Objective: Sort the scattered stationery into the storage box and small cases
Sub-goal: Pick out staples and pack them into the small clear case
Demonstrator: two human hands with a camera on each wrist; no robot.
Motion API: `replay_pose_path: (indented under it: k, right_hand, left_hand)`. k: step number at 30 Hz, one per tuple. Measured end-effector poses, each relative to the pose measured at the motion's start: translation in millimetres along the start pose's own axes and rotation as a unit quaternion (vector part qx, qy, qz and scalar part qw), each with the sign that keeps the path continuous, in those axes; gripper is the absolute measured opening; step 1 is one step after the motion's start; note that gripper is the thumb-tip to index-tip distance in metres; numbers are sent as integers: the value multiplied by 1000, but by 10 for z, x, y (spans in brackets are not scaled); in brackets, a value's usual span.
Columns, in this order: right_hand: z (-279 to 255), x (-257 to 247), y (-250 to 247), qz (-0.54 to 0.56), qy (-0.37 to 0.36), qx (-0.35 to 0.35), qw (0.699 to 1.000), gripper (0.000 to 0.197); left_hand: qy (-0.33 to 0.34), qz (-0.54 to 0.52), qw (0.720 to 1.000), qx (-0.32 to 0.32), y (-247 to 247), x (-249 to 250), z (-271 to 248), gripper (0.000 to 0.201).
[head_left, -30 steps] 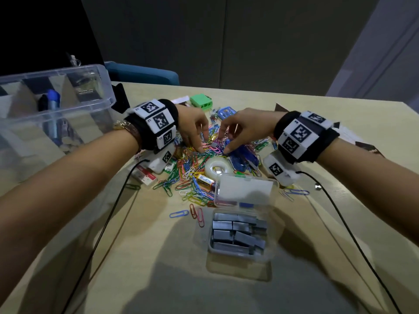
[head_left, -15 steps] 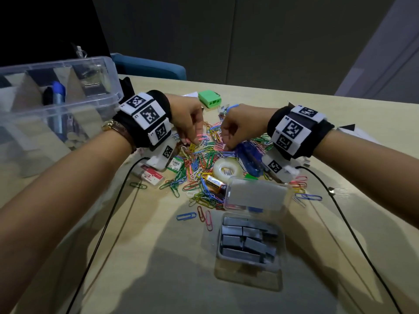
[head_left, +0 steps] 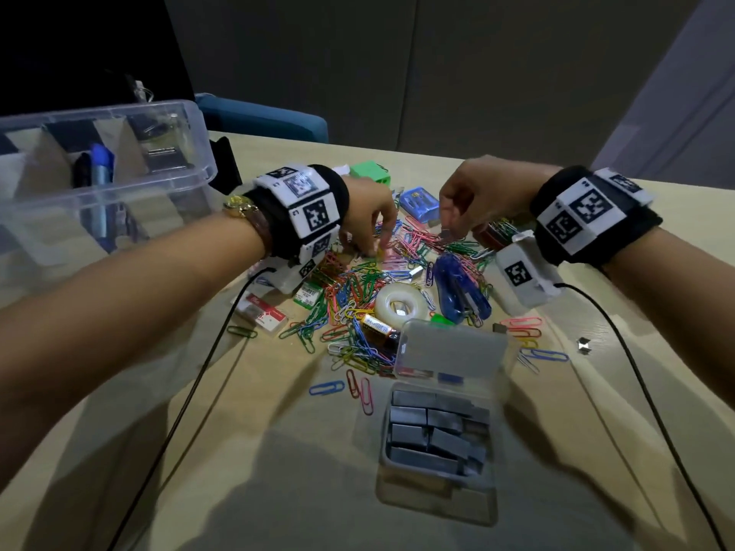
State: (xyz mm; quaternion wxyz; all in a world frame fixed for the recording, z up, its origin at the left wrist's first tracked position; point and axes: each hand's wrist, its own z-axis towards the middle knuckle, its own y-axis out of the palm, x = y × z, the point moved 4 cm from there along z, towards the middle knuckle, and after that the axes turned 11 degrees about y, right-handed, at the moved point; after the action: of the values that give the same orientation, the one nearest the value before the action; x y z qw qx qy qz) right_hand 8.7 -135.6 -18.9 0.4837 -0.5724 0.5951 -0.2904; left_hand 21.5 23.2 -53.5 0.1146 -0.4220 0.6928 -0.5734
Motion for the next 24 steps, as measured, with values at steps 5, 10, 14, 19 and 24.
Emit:
replay_pose_path:
  k: [5,10,14,19,24]
  right_hand:
    - [-88,84,-13,6,-7,3,1000,18]
    - [-108,-74,116,-8,-95,21,995,20]
    - [-56,-244,385,-63,-144,-20,987,26]
    - [-31,-270,392,-91,-155,-2,984,14]
    - [11,-98,62,23,-81,29,996,15]
  left_hand:
    - [17,40,999,23,50,3,55,22]
    - [1,42,999,30,69,-63,0,32]
    - [11,-20,994,107,-72,-118,-89,15]
    - [13,-160,969,189,-257,-160,-332,12]
    - [-1,-187,963,194,-213,-196,-489,8]
